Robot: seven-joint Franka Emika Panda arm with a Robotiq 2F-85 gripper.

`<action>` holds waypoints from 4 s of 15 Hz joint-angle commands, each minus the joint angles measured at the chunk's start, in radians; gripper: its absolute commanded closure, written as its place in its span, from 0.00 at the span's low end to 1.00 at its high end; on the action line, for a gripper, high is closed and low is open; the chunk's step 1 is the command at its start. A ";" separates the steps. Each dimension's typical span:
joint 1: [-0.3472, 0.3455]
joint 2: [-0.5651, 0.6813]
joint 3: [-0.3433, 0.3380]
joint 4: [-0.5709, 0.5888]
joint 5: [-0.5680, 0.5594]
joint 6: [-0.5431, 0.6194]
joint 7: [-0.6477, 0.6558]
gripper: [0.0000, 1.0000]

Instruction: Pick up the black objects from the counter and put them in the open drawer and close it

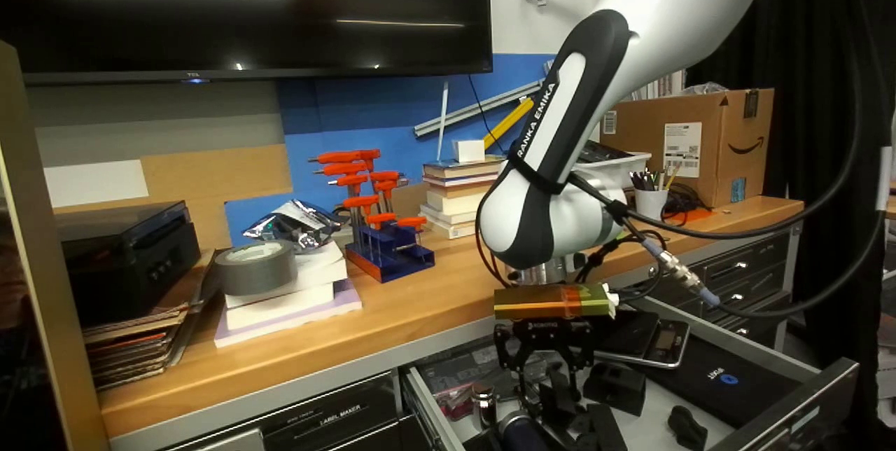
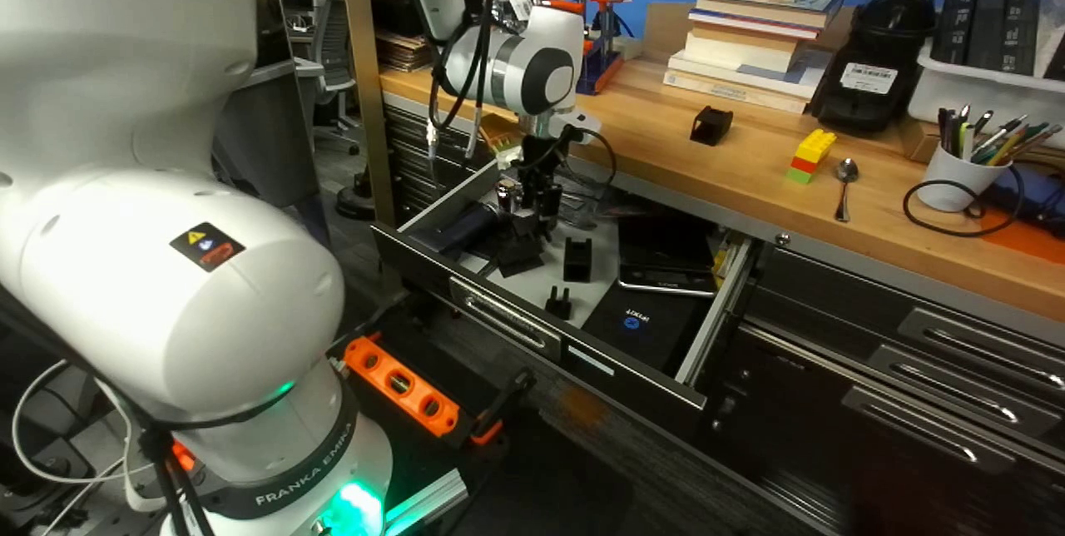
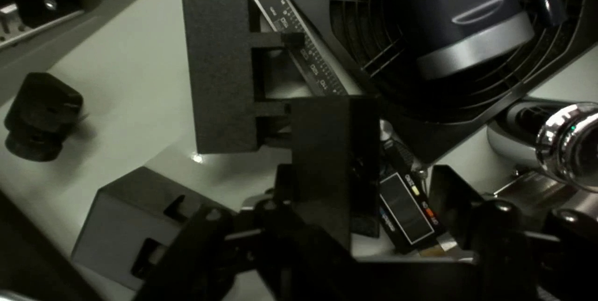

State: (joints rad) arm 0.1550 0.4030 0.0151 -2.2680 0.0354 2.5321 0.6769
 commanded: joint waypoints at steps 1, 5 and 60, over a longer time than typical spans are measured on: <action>0.023 -0.001 -0.030 0.033 -0.006 0.014 0.016 0.00; 0.039 -0.079 -0.070 0.071 -0.063 -0.042 0.028 0.00; -0.227 0.248 -0.065 0.919 -0.102 -0.509 -0.689 0.72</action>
State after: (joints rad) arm -0.0890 0.7775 -0.0398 -1.2207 -0.0733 2.0262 -0.0582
